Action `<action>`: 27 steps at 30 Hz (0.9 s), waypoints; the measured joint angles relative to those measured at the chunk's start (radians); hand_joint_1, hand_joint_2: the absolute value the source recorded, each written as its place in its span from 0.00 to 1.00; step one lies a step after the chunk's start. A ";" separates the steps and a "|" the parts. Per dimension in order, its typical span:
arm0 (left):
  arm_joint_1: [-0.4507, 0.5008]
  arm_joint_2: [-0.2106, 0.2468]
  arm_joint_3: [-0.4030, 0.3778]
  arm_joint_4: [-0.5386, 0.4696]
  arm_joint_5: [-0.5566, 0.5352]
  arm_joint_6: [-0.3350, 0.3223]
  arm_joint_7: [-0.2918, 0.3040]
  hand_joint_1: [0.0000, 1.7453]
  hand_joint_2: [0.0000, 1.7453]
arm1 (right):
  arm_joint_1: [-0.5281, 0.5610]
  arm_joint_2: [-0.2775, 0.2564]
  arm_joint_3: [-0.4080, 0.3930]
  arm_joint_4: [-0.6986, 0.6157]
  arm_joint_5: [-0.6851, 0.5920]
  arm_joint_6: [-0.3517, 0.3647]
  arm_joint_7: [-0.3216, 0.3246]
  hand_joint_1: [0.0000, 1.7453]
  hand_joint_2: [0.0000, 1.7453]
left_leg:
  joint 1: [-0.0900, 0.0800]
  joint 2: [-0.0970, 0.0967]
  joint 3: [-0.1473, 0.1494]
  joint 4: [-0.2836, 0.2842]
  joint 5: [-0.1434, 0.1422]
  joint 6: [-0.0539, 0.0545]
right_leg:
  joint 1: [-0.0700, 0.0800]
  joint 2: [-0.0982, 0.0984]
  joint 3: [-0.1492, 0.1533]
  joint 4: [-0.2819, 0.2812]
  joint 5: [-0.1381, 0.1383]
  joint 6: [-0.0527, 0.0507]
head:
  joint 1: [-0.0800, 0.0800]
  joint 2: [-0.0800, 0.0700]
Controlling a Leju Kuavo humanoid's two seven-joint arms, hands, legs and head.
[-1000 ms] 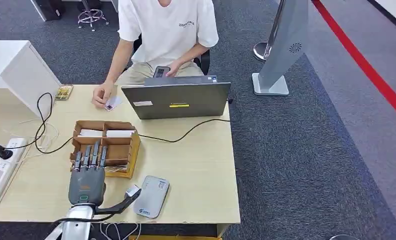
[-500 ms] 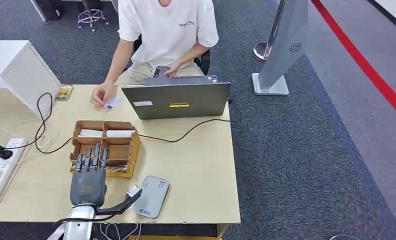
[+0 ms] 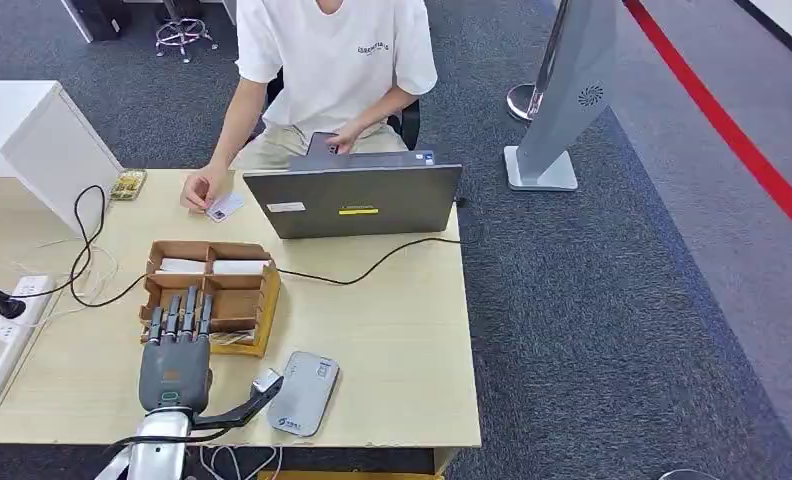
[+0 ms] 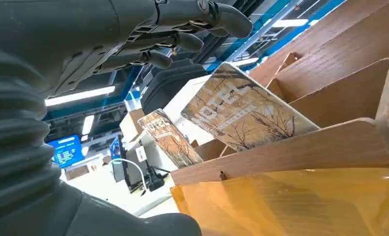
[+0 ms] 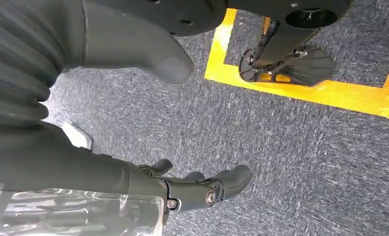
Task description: Pass the card to the sensor for recognition and then transmit it.
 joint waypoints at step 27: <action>0.016 -0.008 0.024 0.000 0.000 0.015 -0.066 1.00 1.00 | 0.000 0.003 -0.024 0.000 0.017 0.003 -0.003 0.00 1.00 | 0.000 0.000 0.000 0.000 0.000 0.000 | 0.000 0.000 0.000 0.000 0.000 0.000 | 0.000 0.000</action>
